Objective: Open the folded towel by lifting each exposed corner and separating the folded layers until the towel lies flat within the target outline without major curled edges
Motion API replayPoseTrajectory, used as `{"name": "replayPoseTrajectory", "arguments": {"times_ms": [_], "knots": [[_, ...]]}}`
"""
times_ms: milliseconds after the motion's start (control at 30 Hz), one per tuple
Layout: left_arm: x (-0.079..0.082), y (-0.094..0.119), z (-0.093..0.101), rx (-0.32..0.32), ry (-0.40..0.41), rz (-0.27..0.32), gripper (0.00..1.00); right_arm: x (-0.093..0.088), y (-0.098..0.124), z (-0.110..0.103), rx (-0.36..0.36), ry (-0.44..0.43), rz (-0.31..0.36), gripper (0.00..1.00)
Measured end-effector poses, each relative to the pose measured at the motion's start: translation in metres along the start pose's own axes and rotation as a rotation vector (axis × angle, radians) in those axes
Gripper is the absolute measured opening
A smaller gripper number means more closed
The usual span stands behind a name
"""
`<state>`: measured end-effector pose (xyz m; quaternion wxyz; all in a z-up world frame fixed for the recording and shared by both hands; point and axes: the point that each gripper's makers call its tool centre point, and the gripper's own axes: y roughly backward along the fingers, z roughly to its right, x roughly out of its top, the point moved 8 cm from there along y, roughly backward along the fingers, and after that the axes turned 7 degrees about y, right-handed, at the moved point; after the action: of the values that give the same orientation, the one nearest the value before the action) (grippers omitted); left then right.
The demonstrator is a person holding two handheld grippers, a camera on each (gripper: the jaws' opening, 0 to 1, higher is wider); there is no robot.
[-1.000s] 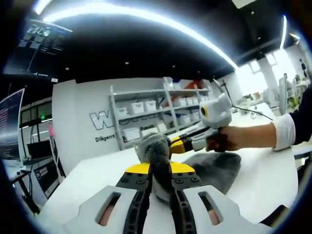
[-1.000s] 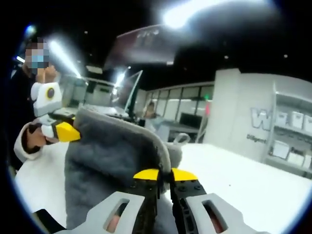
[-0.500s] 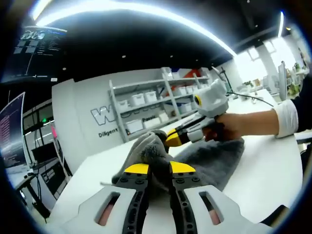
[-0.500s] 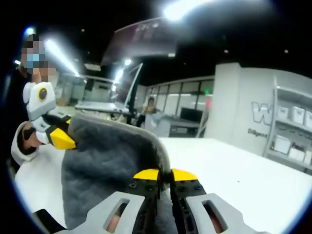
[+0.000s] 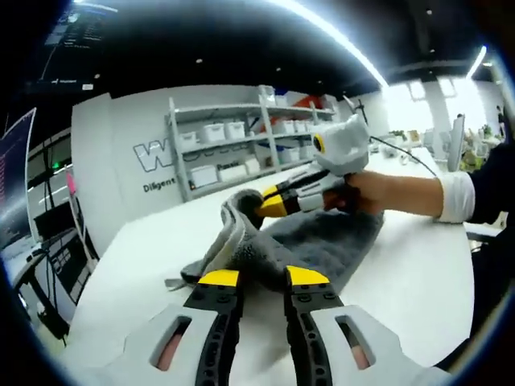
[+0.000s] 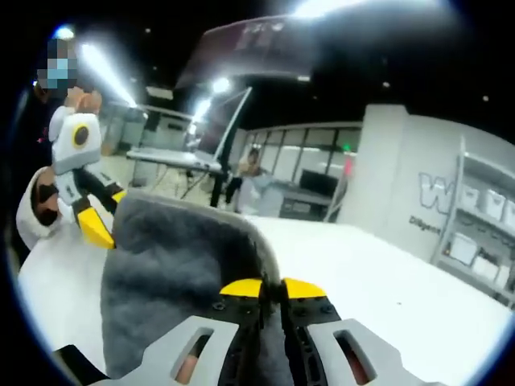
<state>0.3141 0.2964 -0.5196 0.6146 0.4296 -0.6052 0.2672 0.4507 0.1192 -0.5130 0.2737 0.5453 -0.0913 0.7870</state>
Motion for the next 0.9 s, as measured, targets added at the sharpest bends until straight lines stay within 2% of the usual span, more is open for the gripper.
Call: {"name": "replayPoseTrajectory", "arguments": {"times_ms": [100,233,500,700,900], "knots": [[-0.008,0.002,-0.002,0.003,-0.011,-0.052,0.23,0.003,-0.003,0.0,-0.005,-0.006,0.005,0.04],[-0.01,0.006,-0.006,-0.009,-0.02,-0.069,0.25,0.006,-0.009,-0.004,-0.015,-0.011,0.006,0.04],[-0.017,0.011,-0.011,0.003,-0.036,-0.129,0.3,0.01,-0.017,-0.013,-0.025,0.05,-0.008,0.04],[-0.024,0.014,-0.022,0.02,-0.041,-0.158,0.32,0.014,-0.02,-0.018,-0.025,0.076,-0.015,0.05],[-0.024,0.018,-0.011,0.03,-0.029,-0.152,0.33,0.016,-0.024,-0.024,-0.018,0.061,-0.013,0.05]]}}
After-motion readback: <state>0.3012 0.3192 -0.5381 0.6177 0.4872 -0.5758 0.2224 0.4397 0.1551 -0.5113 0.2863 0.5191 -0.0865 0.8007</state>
